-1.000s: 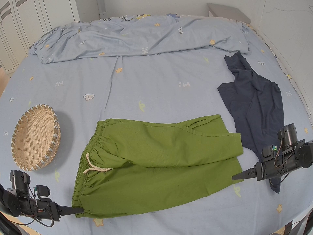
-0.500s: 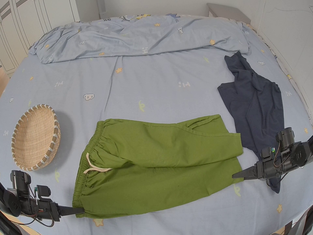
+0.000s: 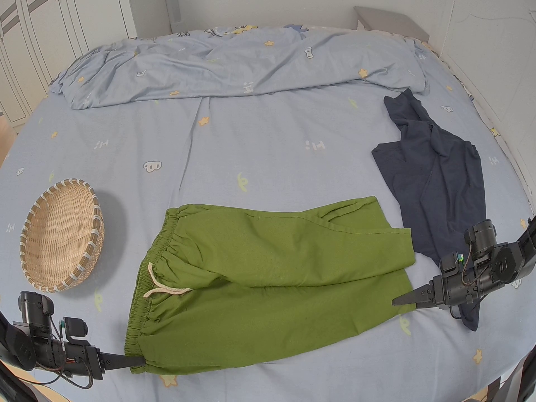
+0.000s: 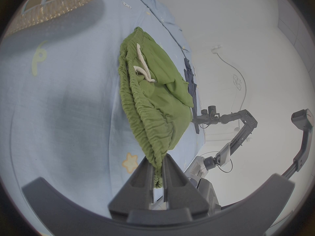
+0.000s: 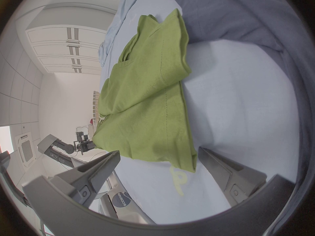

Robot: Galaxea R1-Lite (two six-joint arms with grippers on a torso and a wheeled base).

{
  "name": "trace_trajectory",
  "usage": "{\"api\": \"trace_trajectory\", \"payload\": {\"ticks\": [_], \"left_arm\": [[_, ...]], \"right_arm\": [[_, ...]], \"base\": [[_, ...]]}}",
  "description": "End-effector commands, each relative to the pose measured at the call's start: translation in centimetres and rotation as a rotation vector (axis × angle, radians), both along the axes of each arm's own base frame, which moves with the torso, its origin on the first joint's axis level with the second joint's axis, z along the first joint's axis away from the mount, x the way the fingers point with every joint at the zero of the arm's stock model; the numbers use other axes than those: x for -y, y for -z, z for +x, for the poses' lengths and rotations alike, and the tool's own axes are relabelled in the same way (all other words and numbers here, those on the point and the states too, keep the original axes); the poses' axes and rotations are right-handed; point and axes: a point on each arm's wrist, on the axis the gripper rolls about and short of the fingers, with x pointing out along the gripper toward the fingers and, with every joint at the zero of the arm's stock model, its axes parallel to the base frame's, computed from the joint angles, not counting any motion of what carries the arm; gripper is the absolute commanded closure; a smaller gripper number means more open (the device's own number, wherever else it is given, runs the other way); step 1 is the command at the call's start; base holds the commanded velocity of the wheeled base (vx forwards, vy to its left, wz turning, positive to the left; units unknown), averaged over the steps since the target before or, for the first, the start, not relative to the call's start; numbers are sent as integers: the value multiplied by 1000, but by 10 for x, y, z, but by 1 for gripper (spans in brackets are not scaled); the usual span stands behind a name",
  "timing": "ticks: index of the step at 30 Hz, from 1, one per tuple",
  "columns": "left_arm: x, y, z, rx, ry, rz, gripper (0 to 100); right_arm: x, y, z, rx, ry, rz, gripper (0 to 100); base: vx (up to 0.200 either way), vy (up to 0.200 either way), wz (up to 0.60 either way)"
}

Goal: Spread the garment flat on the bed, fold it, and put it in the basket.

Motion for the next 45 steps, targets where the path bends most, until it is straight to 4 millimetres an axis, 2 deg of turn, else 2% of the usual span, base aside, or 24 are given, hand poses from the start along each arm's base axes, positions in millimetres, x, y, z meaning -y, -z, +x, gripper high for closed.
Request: {"api": "trace_trajectory", "payload": {"ticks": [1,5,12,13,24,29,34,36,37,38,42,45], "left_arm": [[2,2,-4,-16,1,-5,100],[2,2,-4,-17,2,-5,100],[1,2,-4,-17,-4,-5,100],[1,2,-4,-19,-1,-6,100],[-4,5,-2,-27,-30,-9,100],[-11,4,1,-5,-75,-1,100],[-19,2,5,6,-124,1,100],[-22,0,6,10,-137,2,100],[-22,0,6,10,-137,2,100],[-23,-1,9,6,-146,2,100],[-26,-4,14,-23,-163,-8,100],[-27,-7,16,-62,-171,-4,100]], "right_arm": [[-1,8,5,-23,-11,15,0],[-2,6,8,-12,-31,60,0],[2,13,14,-29,-18,64,0],[6,13,17,-24,-4,64,100],[22,17,19,-37,54,63,100],[23,11,13,-30,59,61,100],[15,-14,-11,28,38,46,100],[5,-27,-23,59,19,12,100],[5,-27,-23,59,19,12,100],[-4,-34,-32,76,21,-75,100],[-23,-37,-51,42,-13,-204,100],[-29,-37,-66,27,-46,-218,100]], "base": [[0,0,0],[0,0,0],[0,0,0],[0,0,0],[0,0,0],[0,0,0],[0,0,0],[0,0,0],[0,0,0],[0,0,0],[0,0,0],[0,0,0]]}}
